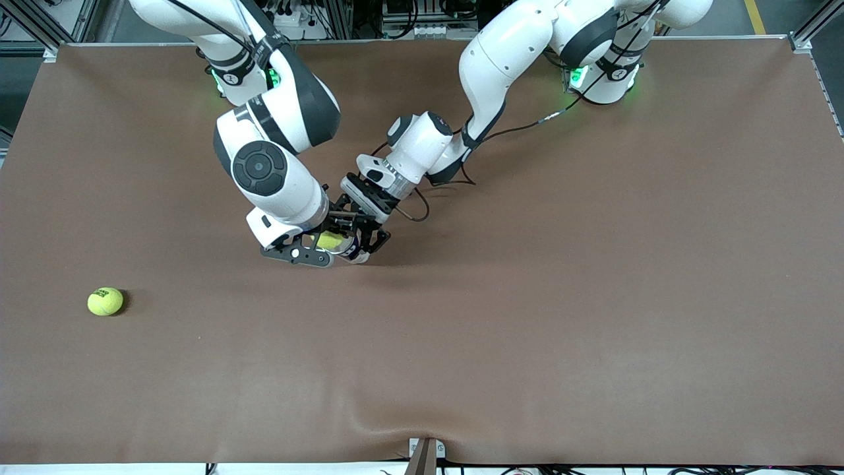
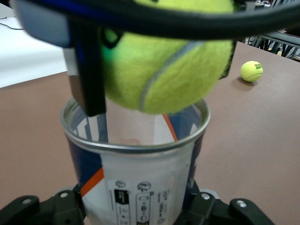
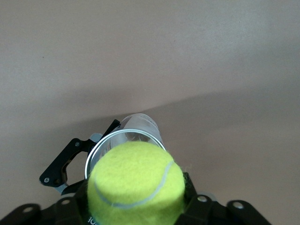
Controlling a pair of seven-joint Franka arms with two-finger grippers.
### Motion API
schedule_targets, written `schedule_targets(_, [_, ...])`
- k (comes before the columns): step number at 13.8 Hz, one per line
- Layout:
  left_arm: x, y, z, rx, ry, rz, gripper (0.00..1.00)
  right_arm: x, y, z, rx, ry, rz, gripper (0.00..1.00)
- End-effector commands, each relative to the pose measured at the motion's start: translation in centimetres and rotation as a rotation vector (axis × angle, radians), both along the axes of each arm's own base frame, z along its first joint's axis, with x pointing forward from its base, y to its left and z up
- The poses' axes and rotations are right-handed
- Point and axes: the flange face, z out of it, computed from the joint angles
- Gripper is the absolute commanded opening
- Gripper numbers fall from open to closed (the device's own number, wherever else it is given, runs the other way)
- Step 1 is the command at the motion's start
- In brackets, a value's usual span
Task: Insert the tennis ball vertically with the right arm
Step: 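Open the right gripper to drop the ball into the cup, then move the right gripper to the second tennis ball and grasp it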
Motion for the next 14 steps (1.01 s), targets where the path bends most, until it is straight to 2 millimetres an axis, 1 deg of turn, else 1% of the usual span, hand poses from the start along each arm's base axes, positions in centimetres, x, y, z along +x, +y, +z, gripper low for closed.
schedule_targets(1, [0.0, -0.2, 0.2, -0.017, -0.004, 0.018, 0.76, 0.0, 0.1, 0.0, 0.002, -0.006, -0.014, 1.0])
schedule_targets(5, [-0.1, -0.2, 0.2, -0.018, -0.003, 0.018, 0.76, 0.1, 0.0, -0.3, -0.001, 0.0, -0.017, 1.0])
schedule_targets(6, [-0.1, -0.2, 0.2, -0.018, -0.003, 0.017, 0.76, 0.3, -0.6, -0.1, -0.001, 0.001, -0.021, 1.0])
schedule_targets(7, [0.0, -0.2, 0.2, -0.017, -0.004, 0.018, 0.76, 0.7, -1.6, 0.6, 0.001, -0.004, -0.024, 1.0])
schedule_targets(8, [-0.1, -0.2, 0.2, -0.019, -0.002, 0.018, 0.76, 1.7, -4.1, 1.5, 0.003, -0.002, -0.024, 1.0])
schedule_targets(9, [-0.1, -0.2, 0.2, -0.018, -0.003, 0.018, 0.76, 2.5, -6.9, 2.5, 0.011, 0.011, 0.022, 1.0])
schedule_targets(11, [0.0, -0.2, 0.2, -0.017, -0.004, 0.018, 0.76, 3.7, -13.1, 4.2, 0.025, 0.037, 0.095, 1.0])
schedule_targets(12, [0.0, -0.2, 0.0, -0.015, -0.002, 0.018, 0.76, 4.2, -16.8, 4.7, 0.033, 0.059, 0.121, 1.0])
schedule_targets(14, [-0.1, -0.2, 0.0, -0.015, -0.003, 0.017, 0.77, 5.3, -24.1, 4.6, 0.059, 0.074, 0.17, 1.0])
